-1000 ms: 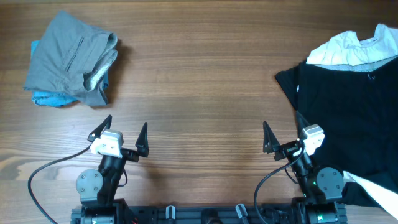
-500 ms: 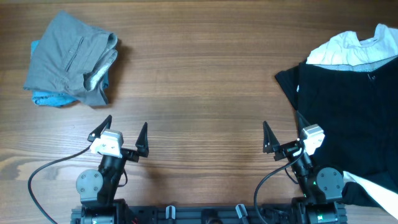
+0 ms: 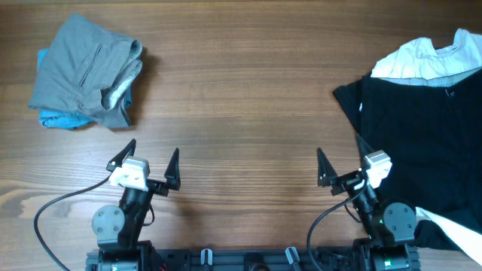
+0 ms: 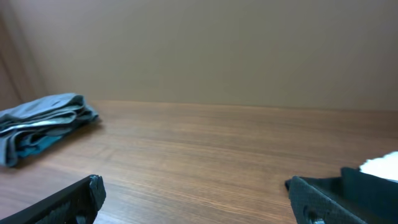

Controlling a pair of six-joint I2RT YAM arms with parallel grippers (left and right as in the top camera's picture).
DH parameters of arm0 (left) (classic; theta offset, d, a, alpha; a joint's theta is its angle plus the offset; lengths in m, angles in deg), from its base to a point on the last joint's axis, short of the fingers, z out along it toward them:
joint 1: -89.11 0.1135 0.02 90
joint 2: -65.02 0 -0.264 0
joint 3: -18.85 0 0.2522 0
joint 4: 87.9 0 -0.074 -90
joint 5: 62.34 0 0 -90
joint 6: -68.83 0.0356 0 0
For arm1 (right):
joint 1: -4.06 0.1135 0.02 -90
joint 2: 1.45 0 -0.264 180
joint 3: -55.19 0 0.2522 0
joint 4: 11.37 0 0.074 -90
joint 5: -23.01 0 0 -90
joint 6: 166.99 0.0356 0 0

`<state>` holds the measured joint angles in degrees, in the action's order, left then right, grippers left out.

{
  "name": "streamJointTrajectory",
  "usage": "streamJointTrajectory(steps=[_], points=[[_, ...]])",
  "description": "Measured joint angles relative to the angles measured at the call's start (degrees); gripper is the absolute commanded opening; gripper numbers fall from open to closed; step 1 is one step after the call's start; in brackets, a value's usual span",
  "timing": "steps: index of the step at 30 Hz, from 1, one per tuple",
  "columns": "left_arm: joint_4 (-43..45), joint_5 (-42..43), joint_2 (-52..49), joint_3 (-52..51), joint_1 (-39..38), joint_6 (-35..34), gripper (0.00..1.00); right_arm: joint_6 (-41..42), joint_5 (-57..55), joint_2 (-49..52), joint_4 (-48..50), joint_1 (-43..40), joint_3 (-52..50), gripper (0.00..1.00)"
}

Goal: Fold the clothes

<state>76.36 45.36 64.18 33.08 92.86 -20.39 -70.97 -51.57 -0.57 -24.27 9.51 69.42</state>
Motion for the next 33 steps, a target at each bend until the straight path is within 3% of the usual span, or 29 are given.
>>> streamJointTrajectory(steps=[6, 10, 16, 25, 29, 33], points=[[0.3, 0.8, -0.2, 3.5, 0.0, 0.0, 1.0, 0.0, 1.9, 1.4, -3.6, 0.0, 6.4, 1.0], [-7.3, 0.7, -3.5, 13.6, 0.0, 0.0, 1.0, 0.0, 1.9, 7.5, -8.0, 0.0, 16.6, 1.0], [-20.6, 0.5, -17.0, 31.1, 0.0, -2.1, 1.0, 3.3, 1.9, 28.1, -21.3, 0.0, 34.3, 1.0], [-42.6, 0.1, -48.3, 59.0, -0.1, -4.5, 1.0, 4.0, 2.6, 65.8, -48.0, 0.0, 68.2, 1.0], [-47.8, 0.0, -57.6, 66.2, 0.0, -4.5, 1.0, 2.6, 2.7, 74.7, -51.1, 0.0, 77.1, 1.0], [-49.1, 1.4, -61.8, 68.4, 0.0, -5.1, 1.0, 4.2, -2.6, 79.8, -49.7, -0.7, 78.6, 1.0]])
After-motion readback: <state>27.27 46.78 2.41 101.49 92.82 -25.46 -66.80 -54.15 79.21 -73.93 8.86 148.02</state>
